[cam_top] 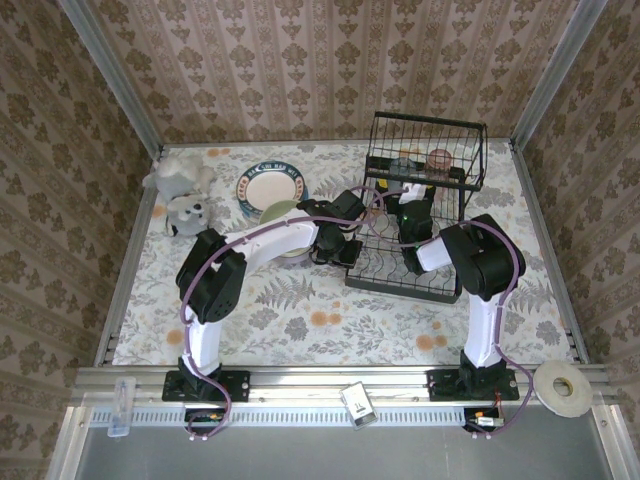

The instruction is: Unload the mixed dishes from the dish rack

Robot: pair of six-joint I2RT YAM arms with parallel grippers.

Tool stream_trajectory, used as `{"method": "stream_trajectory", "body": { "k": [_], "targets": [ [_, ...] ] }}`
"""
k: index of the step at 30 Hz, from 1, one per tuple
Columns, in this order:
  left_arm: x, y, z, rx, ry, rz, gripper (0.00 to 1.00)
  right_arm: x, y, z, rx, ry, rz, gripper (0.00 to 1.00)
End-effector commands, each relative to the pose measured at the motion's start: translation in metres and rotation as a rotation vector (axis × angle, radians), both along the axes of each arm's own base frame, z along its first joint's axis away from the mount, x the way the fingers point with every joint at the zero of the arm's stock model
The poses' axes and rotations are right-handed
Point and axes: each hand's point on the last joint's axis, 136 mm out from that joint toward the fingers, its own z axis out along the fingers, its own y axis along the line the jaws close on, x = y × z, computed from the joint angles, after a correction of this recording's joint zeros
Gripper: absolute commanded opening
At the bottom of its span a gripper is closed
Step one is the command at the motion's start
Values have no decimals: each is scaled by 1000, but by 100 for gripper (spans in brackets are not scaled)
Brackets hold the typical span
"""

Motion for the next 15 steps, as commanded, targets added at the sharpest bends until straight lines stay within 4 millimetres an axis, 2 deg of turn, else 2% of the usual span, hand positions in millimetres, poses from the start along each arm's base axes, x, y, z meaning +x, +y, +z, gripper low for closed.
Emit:
{"method": "stream_trajectory", "body": {
  "k": [1,15],
  "targets": [
    [-7,-10,15,-49,9,-79,0,5,2,8,-21,-32,-15,100],
    [-9,-6,16,-41,12,-74,0,22,-10,10,-50,-52,-121,96]
  ]
}}
